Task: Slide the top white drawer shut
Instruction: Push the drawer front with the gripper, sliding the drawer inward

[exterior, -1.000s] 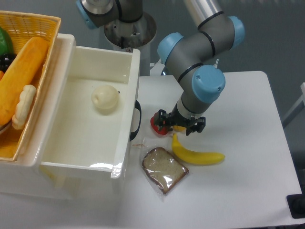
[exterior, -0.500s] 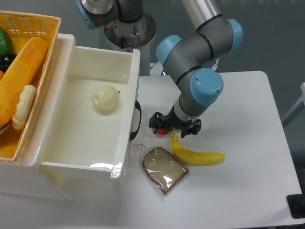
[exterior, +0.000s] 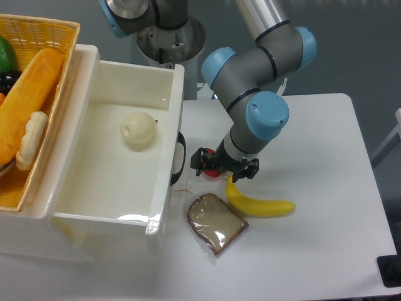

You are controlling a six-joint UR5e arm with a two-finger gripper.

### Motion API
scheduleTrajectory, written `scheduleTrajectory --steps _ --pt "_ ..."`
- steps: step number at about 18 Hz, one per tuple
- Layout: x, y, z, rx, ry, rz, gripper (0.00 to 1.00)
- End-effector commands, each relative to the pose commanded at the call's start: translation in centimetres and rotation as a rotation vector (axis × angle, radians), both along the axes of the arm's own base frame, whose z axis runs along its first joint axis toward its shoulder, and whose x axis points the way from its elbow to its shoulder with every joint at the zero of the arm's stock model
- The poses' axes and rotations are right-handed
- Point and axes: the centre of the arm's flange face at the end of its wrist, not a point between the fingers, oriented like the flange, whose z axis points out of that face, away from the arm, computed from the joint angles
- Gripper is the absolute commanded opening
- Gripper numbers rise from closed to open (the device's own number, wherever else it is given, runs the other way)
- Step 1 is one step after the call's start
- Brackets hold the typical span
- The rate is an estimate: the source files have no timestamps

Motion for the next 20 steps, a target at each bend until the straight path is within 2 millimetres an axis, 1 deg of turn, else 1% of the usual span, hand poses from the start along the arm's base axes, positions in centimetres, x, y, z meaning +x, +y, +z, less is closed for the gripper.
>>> scheduleTrajectory --steps 8,12,20 --pt "0.2 0.2 0.1 0.002 0.002 -0.009 1.00" --pt "0.9 0.7 0.3 0.004 0.004 -0.023 1.00" --pt "1.5 1.2 0.2 0.004 0.001 -0.036 1.00"
